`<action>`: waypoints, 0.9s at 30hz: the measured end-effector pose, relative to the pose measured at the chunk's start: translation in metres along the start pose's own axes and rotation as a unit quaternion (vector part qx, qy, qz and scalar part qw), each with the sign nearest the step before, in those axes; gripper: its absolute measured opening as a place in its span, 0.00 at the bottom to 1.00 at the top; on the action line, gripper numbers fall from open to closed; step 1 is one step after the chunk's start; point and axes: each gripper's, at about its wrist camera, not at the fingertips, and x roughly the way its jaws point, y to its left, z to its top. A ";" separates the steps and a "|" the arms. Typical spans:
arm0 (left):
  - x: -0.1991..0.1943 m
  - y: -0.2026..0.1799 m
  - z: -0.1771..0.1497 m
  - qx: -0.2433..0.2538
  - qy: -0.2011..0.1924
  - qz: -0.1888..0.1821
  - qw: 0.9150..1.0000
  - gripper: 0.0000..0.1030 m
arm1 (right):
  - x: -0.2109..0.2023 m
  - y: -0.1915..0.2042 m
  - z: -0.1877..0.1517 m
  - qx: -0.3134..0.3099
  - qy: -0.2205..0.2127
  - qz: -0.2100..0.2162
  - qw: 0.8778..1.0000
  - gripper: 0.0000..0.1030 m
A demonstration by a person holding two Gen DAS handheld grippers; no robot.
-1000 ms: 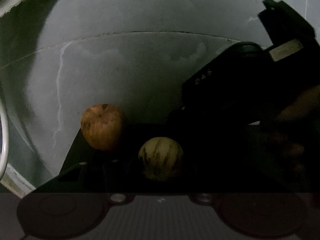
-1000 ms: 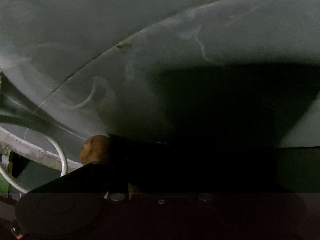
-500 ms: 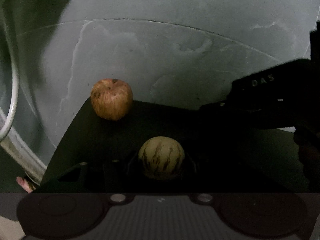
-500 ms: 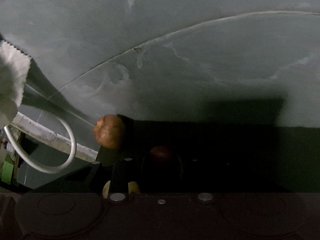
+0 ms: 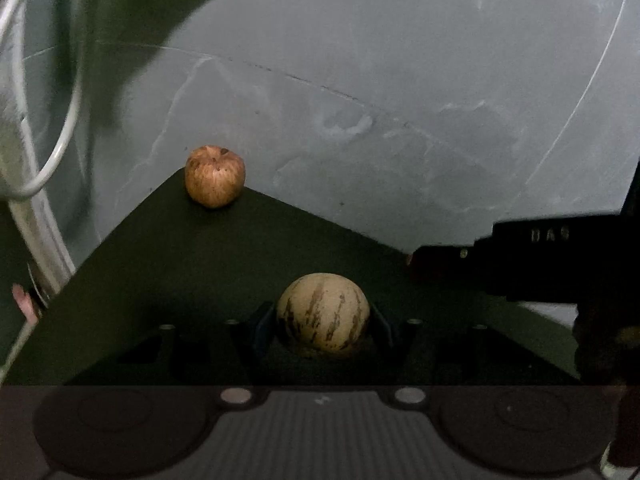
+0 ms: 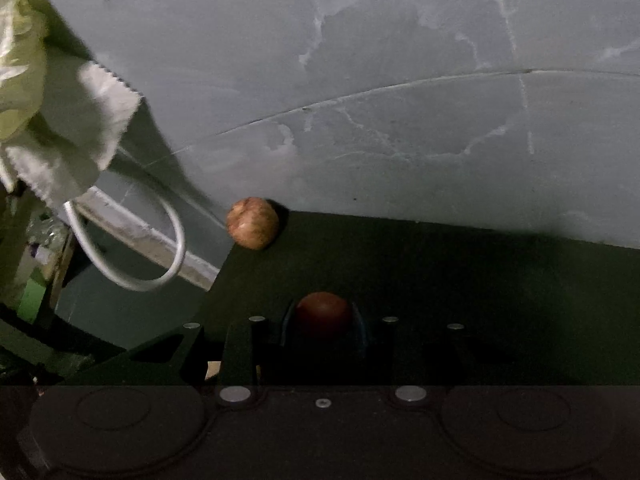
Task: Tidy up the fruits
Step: 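Lower the left tool over the striped melon while the right tool approaches the red fruit, then close the left tool on the striped melon while the right tool closes on the red fruit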
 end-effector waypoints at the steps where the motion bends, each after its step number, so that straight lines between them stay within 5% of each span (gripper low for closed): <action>1: -0.006 -0.004 -0.003 -0.009 -0.005 -0.002 1.000 0.53 | -0.007 0.000 -0.003 -0.006 -0.002 0.006 1.000 0.31; 11: -0.067 -0.033 -0.030 -0.064 -0.040 0.002 0.997 0.53 | -0.061 -0.001 -0.038 -0.047 -0.017 0.042 0.998 0.31; 27: -0.157 -0.092 -0.088 -0.132 -0.090 0.116 0.980 0.53 | -0.143 0.000 -0.085 -0.131 -0.036 0.117 0.984 0.31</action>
